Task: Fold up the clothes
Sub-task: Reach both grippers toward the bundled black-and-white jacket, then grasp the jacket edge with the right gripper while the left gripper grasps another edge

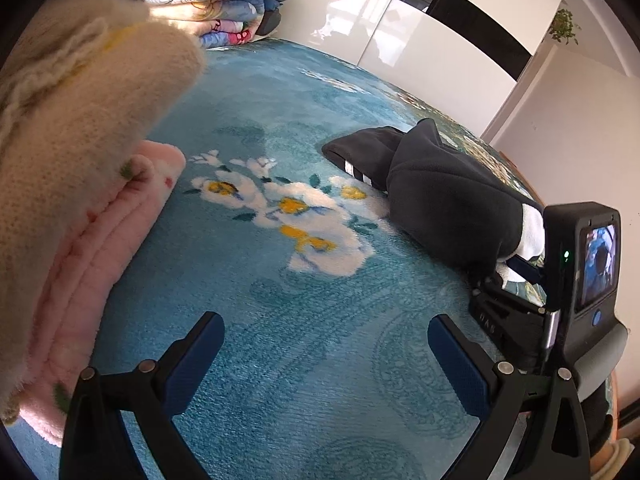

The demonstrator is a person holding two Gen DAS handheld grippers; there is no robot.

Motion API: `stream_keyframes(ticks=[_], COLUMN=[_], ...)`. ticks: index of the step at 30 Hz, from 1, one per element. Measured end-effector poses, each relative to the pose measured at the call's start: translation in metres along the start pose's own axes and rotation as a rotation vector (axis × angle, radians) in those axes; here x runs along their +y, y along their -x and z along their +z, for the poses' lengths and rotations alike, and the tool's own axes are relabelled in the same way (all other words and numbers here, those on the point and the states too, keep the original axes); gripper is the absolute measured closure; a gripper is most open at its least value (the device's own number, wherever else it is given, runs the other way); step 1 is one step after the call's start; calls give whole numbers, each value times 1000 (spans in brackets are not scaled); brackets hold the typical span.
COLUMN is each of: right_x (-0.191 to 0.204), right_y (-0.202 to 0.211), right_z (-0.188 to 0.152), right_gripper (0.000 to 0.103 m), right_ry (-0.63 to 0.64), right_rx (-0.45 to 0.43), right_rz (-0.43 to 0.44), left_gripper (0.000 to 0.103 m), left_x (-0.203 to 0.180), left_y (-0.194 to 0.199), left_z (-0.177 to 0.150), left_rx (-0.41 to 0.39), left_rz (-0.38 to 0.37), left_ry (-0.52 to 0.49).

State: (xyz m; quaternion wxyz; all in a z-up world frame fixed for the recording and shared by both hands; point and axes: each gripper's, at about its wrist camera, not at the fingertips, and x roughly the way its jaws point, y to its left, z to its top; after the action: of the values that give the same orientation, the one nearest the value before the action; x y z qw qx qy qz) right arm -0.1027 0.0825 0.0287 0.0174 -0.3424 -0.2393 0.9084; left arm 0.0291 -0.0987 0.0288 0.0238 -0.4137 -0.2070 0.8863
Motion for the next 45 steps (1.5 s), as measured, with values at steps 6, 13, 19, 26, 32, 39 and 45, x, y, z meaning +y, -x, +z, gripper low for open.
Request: stream_keyframes(ticks=[6, 13, 19, 26, 32, 39, 45], right_x=[-47, -110, -185, -248, -273, -297, -300], right_y=[25, 35, 67, 64, 49, 49, 47], right_z=[16, 6, -33, -77, -110, -132, -150], right_gripper=[92, 93, 94, 96, 96, 103, 103], right_ry=[-140, -330, -431, -517, -573, -657, -723], right_rx=[-119, -115, -139, -102, -61, -19, 25], right_rz=[-190, -203, -210, -224, -192, -235, 24], left_gripper=[0, 0, 0, 0, 7, 71, 89], left_x=[-6, -15, -22, -47, -60, -58, -83], left_y=[-3, -11, -40, -85, -124, -133, -88], left_z=[-2, 8, 28, 80, 90, 85, 101], left_rx=[10, -28, 60, 161, 217, 230, 163], left_rz=[-73, -210, -263, -382, -445, -483, -419], left_ry=[-12, 19, 95, 228, 326, 412, 289])
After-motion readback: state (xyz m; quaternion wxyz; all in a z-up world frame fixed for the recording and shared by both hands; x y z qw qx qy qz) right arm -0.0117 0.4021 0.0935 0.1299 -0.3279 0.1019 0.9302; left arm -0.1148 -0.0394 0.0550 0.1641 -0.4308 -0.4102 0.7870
